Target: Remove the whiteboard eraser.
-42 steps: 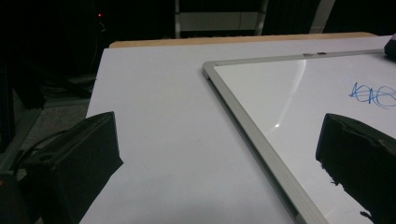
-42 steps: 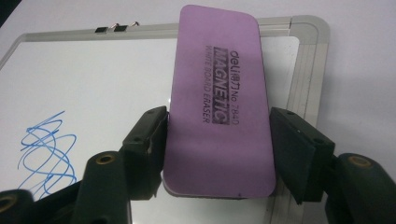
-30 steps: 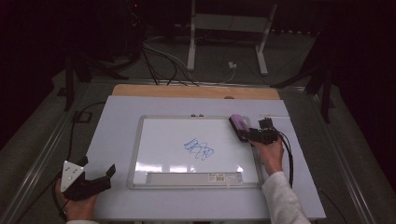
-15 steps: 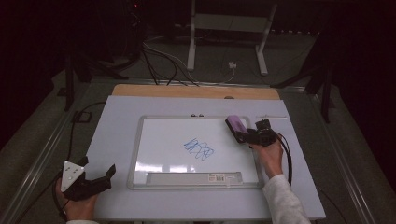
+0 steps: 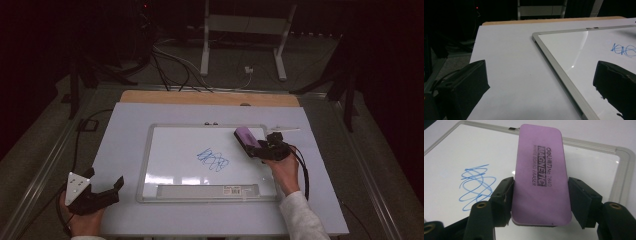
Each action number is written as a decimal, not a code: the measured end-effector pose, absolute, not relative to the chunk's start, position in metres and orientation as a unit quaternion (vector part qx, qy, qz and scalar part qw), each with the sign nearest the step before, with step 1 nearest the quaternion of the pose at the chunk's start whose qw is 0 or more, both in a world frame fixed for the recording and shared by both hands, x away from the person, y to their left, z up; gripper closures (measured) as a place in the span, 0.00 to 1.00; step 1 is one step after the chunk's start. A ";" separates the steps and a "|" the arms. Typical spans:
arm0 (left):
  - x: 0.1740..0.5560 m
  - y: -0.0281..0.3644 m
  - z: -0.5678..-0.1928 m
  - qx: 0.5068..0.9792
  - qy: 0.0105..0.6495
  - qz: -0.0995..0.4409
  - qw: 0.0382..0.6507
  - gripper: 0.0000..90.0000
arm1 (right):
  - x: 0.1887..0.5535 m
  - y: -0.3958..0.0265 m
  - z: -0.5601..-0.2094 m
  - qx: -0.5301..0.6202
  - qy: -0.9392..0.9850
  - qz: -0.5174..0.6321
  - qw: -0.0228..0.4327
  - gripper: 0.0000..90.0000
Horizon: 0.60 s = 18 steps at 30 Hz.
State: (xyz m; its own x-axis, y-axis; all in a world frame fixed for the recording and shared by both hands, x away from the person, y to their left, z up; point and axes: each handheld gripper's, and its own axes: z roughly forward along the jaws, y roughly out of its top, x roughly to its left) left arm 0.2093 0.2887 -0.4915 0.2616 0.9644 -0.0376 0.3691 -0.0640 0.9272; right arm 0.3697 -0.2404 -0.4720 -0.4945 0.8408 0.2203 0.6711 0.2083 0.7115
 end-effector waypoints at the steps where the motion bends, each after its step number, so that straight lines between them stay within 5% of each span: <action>1: 0.209 0.289 -0.491 0.652 0.512 0.328 0.454 0.01 | 0.368 -0.239 -0.471 0.487 0.773 0.393 0.109 0.45; 18: 0.209 0.288 -0.492 0.651 0.512 0.328 0.454 0.01 | 0.347 -0.217 -0.475 0.434 0.812 0.371 0.120 0.45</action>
State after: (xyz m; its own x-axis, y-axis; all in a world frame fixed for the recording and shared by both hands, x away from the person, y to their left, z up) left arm 0.2095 0.2881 -0.4917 0.2602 0.9648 -0.0377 0.3699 -0.0635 0.9269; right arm 0.3471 -0.2169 -0.4747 -0.5943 0.7943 0.1265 0.6157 0.3481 0.7069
